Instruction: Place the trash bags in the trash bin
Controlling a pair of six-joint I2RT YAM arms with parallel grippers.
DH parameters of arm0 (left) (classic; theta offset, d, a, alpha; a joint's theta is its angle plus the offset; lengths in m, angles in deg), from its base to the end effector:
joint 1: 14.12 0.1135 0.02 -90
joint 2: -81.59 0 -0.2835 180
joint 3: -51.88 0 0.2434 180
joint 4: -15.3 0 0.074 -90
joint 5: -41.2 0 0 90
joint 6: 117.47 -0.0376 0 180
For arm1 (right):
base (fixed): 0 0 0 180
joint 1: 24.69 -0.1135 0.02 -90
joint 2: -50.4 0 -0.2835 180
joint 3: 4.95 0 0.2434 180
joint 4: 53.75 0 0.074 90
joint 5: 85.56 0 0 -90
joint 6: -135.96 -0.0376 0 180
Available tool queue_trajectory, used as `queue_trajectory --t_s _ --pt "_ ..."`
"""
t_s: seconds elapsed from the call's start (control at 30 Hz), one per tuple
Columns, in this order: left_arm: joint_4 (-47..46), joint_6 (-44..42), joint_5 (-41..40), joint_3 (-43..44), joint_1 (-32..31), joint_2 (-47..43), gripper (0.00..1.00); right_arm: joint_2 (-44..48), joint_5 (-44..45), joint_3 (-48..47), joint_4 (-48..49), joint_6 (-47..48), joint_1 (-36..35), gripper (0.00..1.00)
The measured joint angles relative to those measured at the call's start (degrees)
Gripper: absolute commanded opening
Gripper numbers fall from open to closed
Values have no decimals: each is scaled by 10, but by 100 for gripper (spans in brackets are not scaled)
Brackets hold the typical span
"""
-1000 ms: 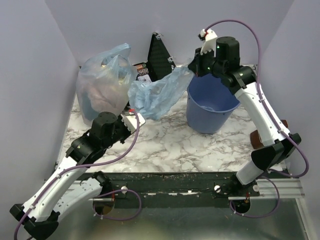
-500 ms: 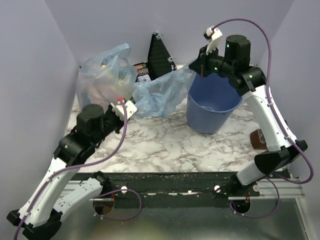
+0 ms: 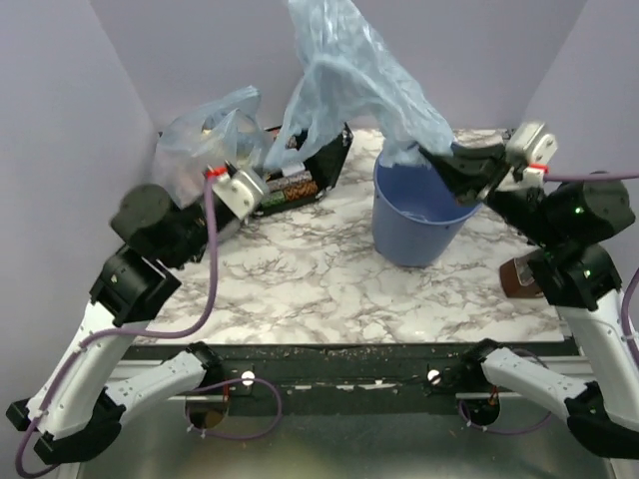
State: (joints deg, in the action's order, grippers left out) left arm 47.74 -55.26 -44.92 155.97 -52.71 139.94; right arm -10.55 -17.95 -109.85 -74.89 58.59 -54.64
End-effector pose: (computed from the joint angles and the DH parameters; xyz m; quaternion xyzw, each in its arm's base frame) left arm 0.1154 -0.0953 0.5548 0.3617 0.5044 -0.0947 0.7783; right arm 0.1296 0.0912 0.5724 -0.3478 0.4470 0.2292 0.7916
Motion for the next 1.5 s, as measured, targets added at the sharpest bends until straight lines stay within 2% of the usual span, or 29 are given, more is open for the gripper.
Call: queue_trajectory --t_s 0.07,0.13,0.2,0.27,0.33,0.43,0.47,0.5,0.57,0.6,0.63,0.67,0.7,0.73,0.8,0.9,0.97,1.07,1.17,1.27,1.33,1.4,1.5 --pt "74 34 26 -140 0 -95 0 80 -10 107 -35 -6 -5 1" --pt "141 66 33 -235 0 -139 0 94 -13 154 -80 -16 -5 1" --pt "195 79 18 -272 0 -133 0 42 -10 139 -122 -33 -5 1" --pt "201 76 -6 -222 8 -72 0 -71 -2 26 -160 -48 -5 1" --pt "182 68 -18 -90 41 35 0 -238 12 -170 -151 -61 -7 1" --pt "62 60 -55 231 85 283 0 -489 48 -482 -62 -52 -13 1" --pt "35 52 -67 316 91 347 0 -541 64 -517 3 -35 -16 1" --pt "2 30 -81 438 93 438 0 -547 74 -480 61 -15 -19 1" --pt "-37 -23 -110 590 84 546 0 -502 83 -371 131 21 -33 1" --pt "-44 -37 -118 585 77 548 0 -469 91 -321 150 33 -42 1" --pt "-71 -45 -122 503 73 506 0 -428 103 -273 156 40 -51 1" --pt "-78 -47 -117 378 70 428 0 -382 121 -232 152 42 -59 1" --pt "-77 -46 -114 304 70 375 0 -333 132 -195 141 41 -66 1" --pt "-65 -42 -106 185 73 285 0 -282 135 -162 116 40 -69 1" --pt "19 -14 -83 18 84 128 0 -176 116 -102 47 33 -64 1" --pt "153 45 -23 -101 87 -60 0 -39 62 5 -31 17 -59 1" --pt "228 82 25 -118 82 -123 0 16 29 52 -81 -4 -68 1" --pt "298 119 93 -131 82 -153 0 30 -11 96 -136 -24 -70 1" --pt "353 142 152 -184 82 -156 0 8 -64 140 -214 -28 -70 1" --pt "413 151 196 -192 82 -118 0 -60 -109 122 -290 -35 -70 1" --pt "424 152 200 -136 82 -65 0 -113 -115 60 -324 -37 -72 1" --pt "410 148 176 -38 85 7 0 -184 -95 -70 -331 -34 -72 1" --pt "329 134 85 239 102 177 0 -322 -18 -346 -249 -20 -68 1"
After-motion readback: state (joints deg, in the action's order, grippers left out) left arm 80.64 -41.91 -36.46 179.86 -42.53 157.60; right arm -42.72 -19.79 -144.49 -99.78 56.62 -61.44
